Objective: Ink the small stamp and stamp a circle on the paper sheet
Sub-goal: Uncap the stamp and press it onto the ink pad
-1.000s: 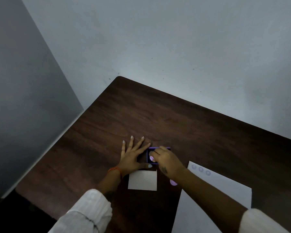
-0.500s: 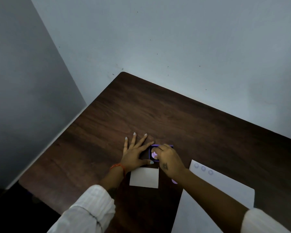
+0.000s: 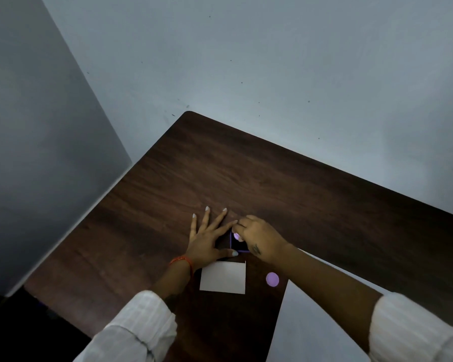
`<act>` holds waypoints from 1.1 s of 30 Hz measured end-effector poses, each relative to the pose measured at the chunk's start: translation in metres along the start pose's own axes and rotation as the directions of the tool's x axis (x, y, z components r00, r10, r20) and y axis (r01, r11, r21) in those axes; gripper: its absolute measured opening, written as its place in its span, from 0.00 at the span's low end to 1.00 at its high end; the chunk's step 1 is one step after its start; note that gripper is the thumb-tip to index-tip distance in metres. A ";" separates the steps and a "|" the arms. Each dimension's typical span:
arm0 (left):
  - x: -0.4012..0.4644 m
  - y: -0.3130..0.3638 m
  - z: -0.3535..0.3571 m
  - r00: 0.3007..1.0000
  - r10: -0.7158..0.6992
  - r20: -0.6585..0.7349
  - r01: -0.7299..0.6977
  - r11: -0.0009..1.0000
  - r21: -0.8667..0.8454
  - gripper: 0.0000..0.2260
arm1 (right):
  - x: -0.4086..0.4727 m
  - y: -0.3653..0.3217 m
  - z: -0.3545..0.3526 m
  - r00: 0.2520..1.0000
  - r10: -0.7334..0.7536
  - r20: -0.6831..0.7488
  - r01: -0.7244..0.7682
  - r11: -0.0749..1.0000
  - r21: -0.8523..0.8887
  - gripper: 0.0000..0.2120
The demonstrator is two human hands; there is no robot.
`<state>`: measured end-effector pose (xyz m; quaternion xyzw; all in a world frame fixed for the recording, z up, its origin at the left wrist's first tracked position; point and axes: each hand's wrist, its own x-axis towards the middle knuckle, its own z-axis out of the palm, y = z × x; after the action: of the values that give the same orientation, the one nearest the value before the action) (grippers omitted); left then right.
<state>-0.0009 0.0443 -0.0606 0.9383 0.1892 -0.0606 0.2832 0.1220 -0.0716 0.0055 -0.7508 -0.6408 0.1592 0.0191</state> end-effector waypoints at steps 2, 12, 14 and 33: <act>0.001 0.001 0.000 1.000 -0.005 0.014 0.005 1.000 0.003 0.41 | -0.005 -0.006 0.004 0.999 0.036 0.001 -0.036 0.998 -0.053 0.21; -0.001 0.002 -0.003 1.000 0.006 0.000 -0.006 0.999 -0.047 0.48 | -0.017 -0.004 -0.003 0.941 0.329 -0.075 -0.283 0.891 0.354 0.09; -0.001 0.002 -0.002 1.000 0.006 0.008 -0.006 0.999 -0.039 0.47 | -0.029 -0.011 0.005 0.969 0.238 -0.057 -0.214 0.936 0.279 0.12; 0.000 0.003 -0.003 1.000 -0.013 0.018 0.014 0.999 -0.044 0.43 | -0.018 -0.012 0.006 0.982 0.171 -0.076 -0.157 0.974 0.160 0.12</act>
<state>0.0000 0.0438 -0.0565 0.9299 0.1942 -0.0663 0.3052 0.1067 -0.0884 0.0062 -0.8039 -0.5608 0.1751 0.0923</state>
